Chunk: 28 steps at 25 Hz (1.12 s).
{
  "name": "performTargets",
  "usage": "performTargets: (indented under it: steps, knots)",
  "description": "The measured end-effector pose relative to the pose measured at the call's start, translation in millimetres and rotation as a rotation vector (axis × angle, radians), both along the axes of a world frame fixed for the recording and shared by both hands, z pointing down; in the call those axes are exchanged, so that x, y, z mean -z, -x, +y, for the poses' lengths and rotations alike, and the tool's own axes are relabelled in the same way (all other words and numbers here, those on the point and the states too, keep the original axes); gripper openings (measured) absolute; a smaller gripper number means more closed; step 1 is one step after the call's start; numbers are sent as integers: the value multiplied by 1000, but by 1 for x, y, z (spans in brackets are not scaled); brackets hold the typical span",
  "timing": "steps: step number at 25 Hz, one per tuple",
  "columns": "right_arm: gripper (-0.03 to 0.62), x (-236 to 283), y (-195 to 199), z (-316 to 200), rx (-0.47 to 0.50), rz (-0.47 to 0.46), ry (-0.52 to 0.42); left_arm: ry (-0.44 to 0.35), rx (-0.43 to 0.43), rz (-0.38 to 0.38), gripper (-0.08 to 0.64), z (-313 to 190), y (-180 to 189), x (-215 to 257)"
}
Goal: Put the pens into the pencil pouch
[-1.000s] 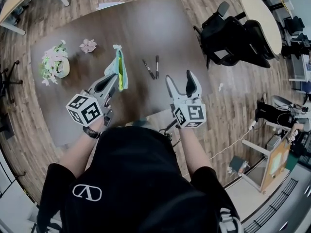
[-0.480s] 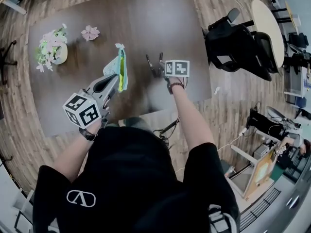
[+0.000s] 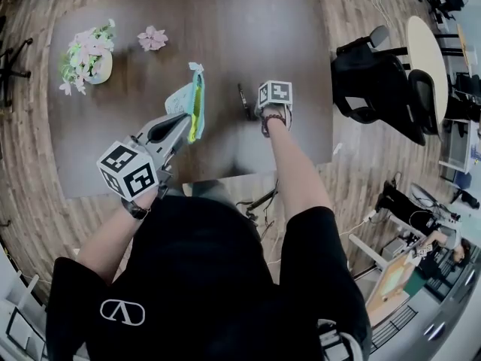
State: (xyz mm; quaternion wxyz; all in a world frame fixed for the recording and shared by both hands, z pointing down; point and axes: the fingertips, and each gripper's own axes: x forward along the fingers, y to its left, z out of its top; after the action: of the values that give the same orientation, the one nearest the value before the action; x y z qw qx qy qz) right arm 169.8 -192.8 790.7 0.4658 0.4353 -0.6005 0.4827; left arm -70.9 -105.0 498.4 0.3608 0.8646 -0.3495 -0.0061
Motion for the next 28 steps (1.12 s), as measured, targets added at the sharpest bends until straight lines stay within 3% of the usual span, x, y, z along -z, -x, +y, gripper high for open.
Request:
performTargets:
  steps: [7,17,23,28]
  knots:
    - [47,-12,-4,2,50,78,19,1,1,-12,13,1,4,-1]
    - [44,-7,-7,8,2,48,-65,8,-20,-21,12,1,0,0]
    - [44,38,-14,-3,-28,-14,-239,6,-42,-12,14,-1,-9,2]
    - [44,117,-18,-10,-41,-73,-471,-11,-71,0,12,-4,-21,14]
